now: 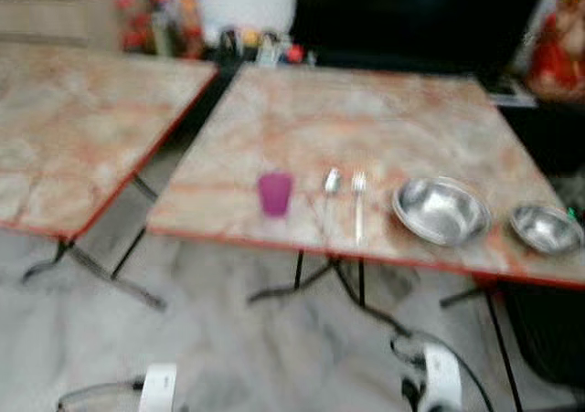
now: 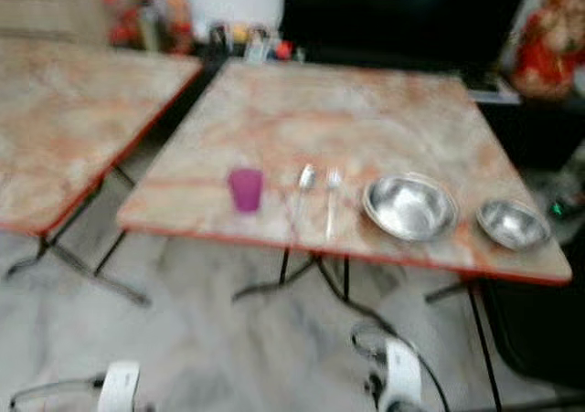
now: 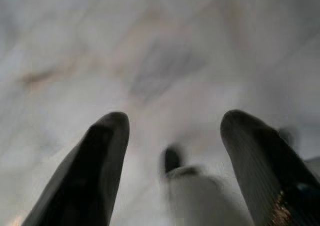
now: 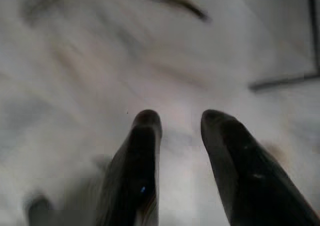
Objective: Setting the table
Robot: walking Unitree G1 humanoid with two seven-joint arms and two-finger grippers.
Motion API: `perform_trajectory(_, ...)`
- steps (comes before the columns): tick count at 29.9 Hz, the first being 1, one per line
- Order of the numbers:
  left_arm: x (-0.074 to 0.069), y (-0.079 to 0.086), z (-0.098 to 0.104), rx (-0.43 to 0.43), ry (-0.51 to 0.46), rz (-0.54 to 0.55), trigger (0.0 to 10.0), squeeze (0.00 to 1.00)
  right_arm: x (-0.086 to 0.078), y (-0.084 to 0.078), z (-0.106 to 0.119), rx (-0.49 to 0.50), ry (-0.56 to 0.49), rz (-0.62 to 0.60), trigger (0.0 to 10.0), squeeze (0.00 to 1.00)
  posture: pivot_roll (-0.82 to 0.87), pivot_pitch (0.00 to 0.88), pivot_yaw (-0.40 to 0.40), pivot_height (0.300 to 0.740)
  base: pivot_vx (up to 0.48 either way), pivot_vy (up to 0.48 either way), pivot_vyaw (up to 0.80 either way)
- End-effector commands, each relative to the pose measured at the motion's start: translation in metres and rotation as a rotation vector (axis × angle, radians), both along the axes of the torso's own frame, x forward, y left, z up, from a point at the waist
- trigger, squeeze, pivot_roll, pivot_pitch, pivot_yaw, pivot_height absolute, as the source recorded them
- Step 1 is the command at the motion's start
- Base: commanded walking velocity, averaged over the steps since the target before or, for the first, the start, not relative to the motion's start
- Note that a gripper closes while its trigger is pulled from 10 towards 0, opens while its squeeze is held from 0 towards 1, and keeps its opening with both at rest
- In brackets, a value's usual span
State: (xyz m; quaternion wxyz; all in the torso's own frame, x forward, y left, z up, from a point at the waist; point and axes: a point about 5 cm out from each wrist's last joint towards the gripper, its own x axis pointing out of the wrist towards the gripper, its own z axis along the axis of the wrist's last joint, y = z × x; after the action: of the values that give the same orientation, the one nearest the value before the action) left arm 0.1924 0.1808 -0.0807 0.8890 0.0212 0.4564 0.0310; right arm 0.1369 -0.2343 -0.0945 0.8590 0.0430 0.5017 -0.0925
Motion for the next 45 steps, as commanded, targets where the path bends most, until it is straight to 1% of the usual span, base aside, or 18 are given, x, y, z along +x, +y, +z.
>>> perform_trajectory(1, -0.0117, 0.017, -0.0037, 0.034, 0.036, 0.026, 10.0, 0.0, 0.0256, 0.0108, 0.0077, 0.016, -0.076, 0.029, 10.0, 0.0, 0.01, 0.0, -0.057, 0.74, 0.3, 0.0, 0.0)
perform_trajectory(5, -0.0138, 0.0173, -0.0047, 0.038, 0.047, 0.017, 10.0, 0.0, 0.0257, 0.0109, 0.0077, 0.016, -0.076, 0.033, 10.0, 0.0, 0.01, 0.0, -0.055, 0.74, 0.075, 0.0, 0.0)
perform_trajectory(24, -0.0129, 0.017, -0.0043, 0.016, 0.04, 0.016, 10.0, 0.0, 0.0267, 0.0123, 0.0079, 0.021, -0.082, 0.028, 10.0, 0.0, 0.0, 0.0, -0.049, 0.74, 0.0, 0.0, 0.0)
perform_trajectory(28, -0.0118, 0.0172, -0.0037, 0.036, 0.043, -0.01, 10.0, 0.0, 0.0272, 0.012, 0.0082, 0.021, -0.085, 0.024, 10.0, 0.0, 0.0, 0.0, -0.049, 0.74, 0.0, 0.0, 0.0)
perform_trajectory(33, -0.0117, 0.0174, -0.0037, 0.043, 0.042, -0.01, 10.0, 0.0, 0.0273, 0.0116, 0.0083, 0.02, -0.084, 0.026, 10.0, 0.0, 0.0, 0.0, -0.05, 0.74, 0.0, 0.0, 0.0)
perform_trajectory(38, -0.0118, 0.0172, -0.0038, 0.043, 0.042, -0.009, 10.0, 0.0, 0.0262, 0.0112, 0.0078, 0.023, -0.076, 0.024, 10.0, 0.0, 0.0, 0.0, -0.052, 0.74, 0.0, -0.296, 0.0)
perform_trajectory(41, -0.0115, 0.0176, -0.0035, 0.045, 0.041, -0.007, 10.0, 0.0, 0.0261, 0.0113, 0.0078, 0.025, -0.077, 0.026, 10.0, 0.0, 0.0, 0.0, -0.051, 0.74, 0.0, -0.3, -0.66)
perform_trajectory(45, -0.0117, 0.0174, -0.0036, 0.045, 0.041, -0.007, 10.0, 0.0, 0.0263, 0.011, 0.008, 0.019, -0.078, 0.037, 10.0, 0.0, 0.0, 0.0, -0.052, 0.74, 0.0, -0.3, 0.0)
